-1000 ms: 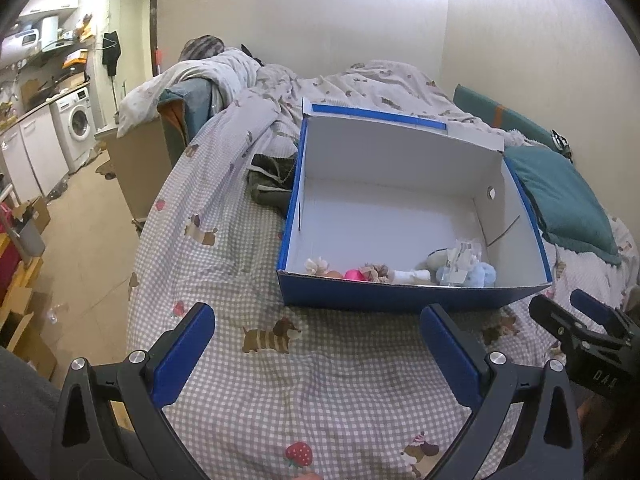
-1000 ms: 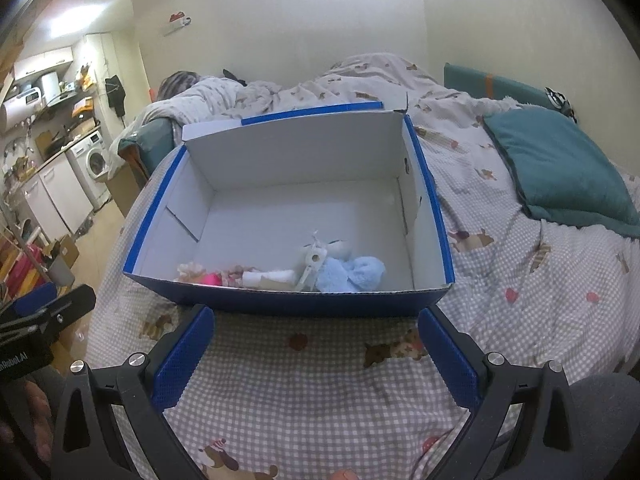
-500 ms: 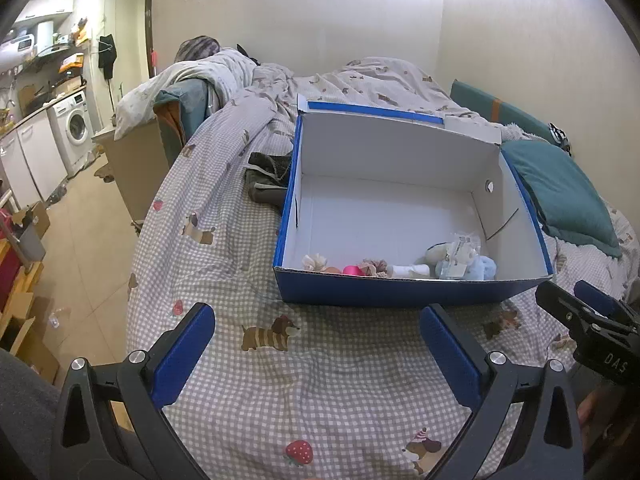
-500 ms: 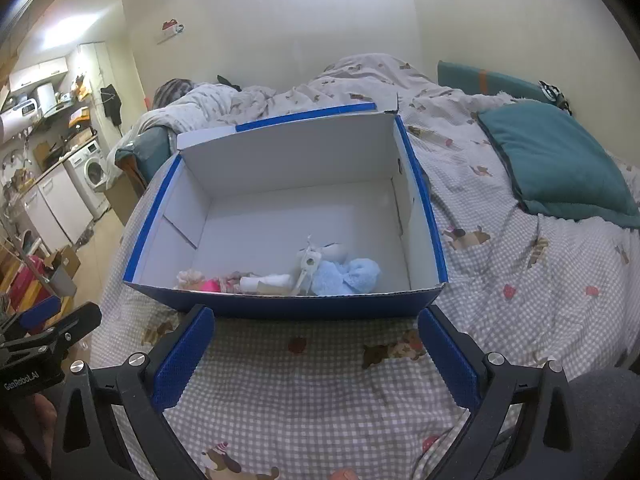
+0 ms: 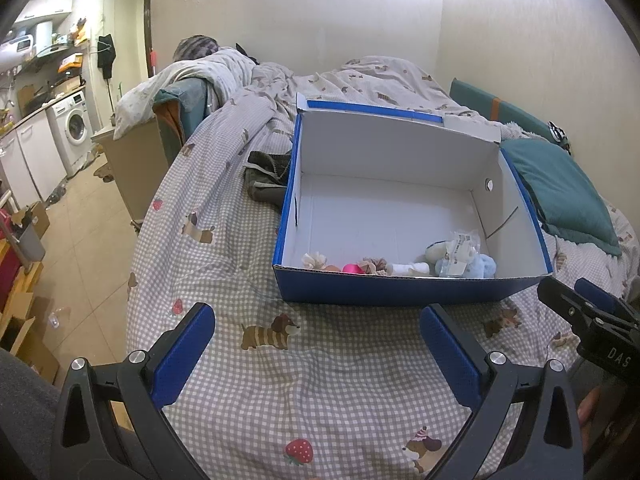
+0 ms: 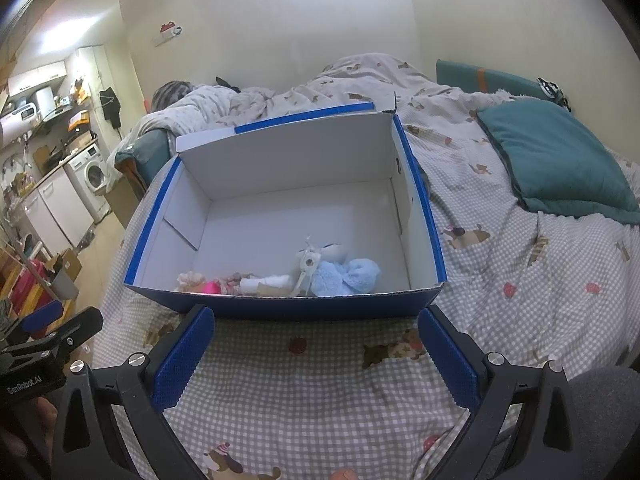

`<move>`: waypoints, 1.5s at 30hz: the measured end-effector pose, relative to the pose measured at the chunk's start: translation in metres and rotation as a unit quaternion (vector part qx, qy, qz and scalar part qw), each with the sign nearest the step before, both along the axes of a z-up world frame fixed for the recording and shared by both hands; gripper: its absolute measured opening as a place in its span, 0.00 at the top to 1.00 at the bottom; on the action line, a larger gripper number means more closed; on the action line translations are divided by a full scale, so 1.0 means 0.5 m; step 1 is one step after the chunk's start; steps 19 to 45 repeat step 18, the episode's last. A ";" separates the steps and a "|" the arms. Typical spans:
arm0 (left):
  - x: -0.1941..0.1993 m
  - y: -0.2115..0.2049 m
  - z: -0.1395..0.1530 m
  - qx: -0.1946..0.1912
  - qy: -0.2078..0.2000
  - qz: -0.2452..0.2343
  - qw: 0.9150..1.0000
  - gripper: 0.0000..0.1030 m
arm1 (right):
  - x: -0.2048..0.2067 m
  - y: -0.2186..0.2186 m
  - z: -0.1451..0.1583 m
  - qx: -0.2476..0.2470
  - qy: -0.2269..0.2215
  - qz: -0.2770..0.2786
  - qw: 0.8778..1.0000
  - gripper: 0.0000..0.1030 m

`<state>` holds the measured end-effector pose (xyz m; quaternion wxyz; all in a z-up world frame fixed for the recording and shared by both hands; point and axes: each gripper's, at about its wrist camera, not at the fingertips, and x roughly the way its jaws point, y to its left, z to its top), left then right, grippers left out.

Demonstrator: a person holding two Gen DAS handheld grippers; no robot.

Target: Organize soft objects

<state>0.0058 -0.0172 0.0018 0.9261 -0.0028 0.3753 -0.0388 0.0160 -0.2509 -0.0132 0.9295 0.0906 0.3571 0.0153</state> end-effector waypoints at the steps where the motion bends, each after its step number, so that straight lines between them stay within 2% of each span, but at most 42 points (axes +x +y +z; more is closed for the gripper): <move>1: 0.000 0.000 0.000 0.000 0.000 0.000 1.000 0.01 | 0.000 0.000 0.000 0.000 0.000 0.000 1.000 0.00; 45: -0.002 0.004 -0.003 -0.001 0.004 -0.002 1.000 0.01 | -0.003 -0.001 0.002 0.000 -0.001 -0.002 1.000 0.00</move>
